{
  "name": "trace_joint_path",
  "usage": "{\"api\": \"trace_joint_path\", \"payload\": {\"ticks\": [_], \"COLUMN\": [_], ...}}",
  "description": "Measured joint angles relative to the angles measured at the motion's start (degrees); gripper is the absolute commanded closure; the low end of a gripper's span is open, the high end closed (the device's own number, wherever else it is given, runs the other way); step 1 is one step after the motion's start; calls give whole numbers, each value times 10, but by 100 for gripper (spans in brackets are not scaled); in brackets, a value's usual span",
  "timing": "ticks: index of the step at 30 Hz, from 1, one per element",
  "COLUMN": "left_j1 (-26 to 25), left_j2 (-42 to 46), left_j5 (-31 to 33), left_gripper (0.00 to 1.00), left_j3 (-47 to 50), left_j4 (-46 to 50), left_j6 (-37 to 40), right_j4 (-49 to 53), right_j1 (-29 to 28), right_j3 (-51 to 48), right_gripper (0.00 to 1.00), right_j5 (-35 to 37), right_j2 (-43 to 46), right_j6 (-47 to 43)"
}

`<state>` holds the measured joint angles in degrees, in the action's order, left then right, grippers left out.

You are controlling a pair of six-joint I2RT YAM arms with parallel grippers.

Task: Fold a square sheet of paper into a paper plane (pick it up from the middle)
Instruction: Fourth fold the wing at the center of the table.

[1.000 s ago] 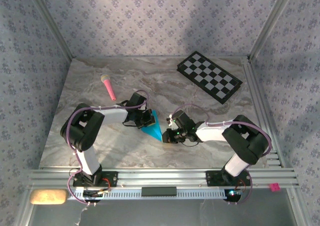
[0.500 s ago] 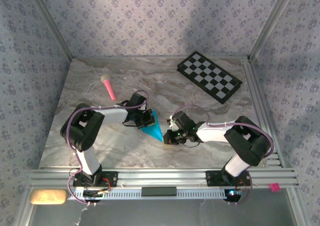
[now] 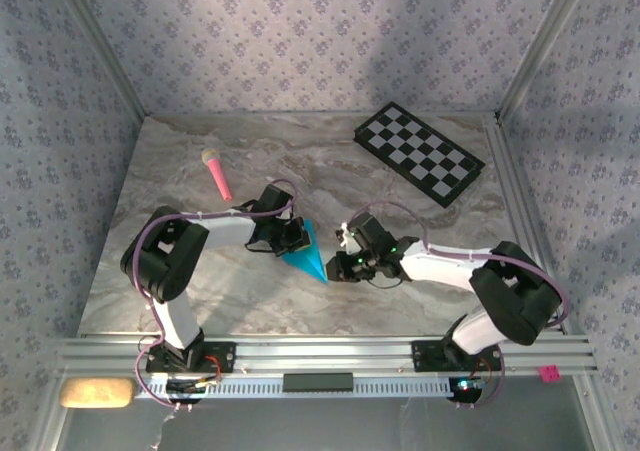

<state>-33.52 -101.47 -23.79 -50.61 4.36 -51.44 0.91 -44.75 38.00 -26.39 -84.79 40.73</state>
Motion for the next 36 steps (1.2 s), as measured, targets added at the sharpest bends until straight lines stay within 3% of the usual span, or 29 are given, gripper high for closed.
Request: {"api": "trace_joint_path", "payload": {"ticks": [8,16,36], "left_j1": [0,0,0], "left_j2": [0,0,0], "left_j5": [0,0,2], "left_gripper": [100,100,100], "left_j3": [0,0,0], "left_j4": [0,0,1], "left_j6": [0,0,0], "right_j4": [-32,-40,-102], "right_j1": [-9,-12,-23], "right_j3": [75,87,12], "right_gripper": [96,97,95], "right_j5": [-19,-14,8], "right_j2": [-95,-150,-114], "right_j6": [5,8,14]}}
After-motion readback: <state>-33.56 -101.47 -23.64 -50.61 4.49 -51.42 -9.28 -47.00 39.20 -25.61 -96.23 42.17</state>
